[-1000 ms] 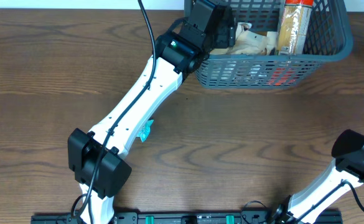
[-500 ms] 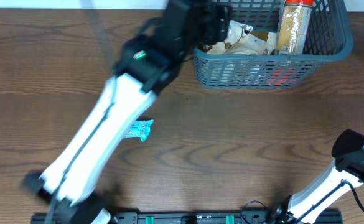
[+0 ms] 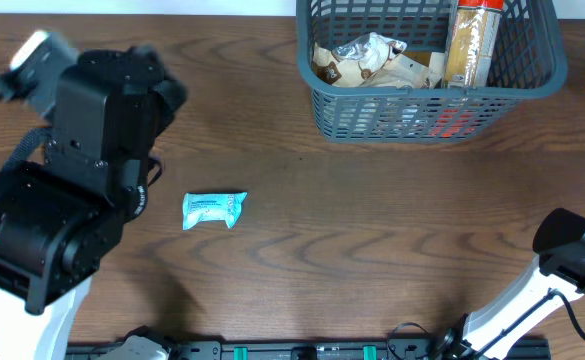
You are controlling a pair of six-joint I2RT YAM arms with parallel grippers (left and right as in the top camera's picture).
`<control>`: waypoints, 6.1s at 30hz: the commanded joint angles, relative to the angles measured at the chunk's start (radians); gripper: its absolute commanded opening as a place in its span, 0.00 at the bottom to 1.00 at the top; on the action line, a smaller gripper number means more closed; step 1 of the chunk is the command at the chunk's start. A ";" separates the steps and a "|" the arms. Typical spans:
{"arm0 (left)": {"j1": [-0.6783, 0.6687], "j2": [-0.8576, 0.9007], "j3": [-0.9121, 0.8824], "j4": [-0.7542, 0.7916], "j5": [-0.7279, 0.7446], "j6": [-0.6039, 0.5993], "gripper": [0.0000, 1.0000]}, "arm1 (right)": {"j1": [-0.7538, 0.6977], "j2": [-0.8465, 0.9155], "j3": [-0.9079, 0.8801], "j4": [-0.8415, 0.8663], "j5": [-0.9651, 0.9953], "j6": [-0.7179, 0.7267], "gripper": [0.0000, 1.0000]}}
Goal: Pack container
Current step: 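Move the left gripper down to the light-blue wet-wipes pack, then close the left gripper on the wet-wipes pack, then lift the wet-wipes pack with the left gripper over the basket, then lower the pack into the basket and open the left gripper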
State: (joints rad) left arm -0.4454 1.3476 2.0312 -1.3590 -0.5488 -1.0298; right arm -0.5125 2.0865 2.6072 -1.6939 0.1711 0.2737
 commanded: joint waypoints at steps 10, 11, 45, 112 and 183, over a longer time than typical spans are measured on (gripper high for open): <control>0.074 -0.006 -0.221 -0.282 0.027 -0.481 0.96 | -0.005 0.008 -0.004 -0.002 0.000 -0.009 0.99; 0.074 -0.014 -0.259 -0.278 0.042 -0.499 0.96 | -0.005 0.008 -0.004 -0.002 0.000 -0.009 0.99; 0.075 0.034 -1.213 0.663 0.577 -0.827 0.96 | -0.005 0.008 -0.004 -0.002 0.000 -0.009 0.99; 0.061 0.247 -0.513 0.548 0.613 0.225 0.06 | -0.005 0.008 -0.004 -0.002 0.000 -0.009 0.99; -0.145 0.681 -0.043 0.992 0.591 0.414 0.59 | -0.005 0.008 -0.004 -0.002 0.000 -0.009 0.99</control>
State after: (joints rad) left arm -0.5976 2.0449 1.9778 -0.3405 0.0498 -0.6495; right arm -0.5125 2.0865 2.6072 -1.6939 0.1707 0.2737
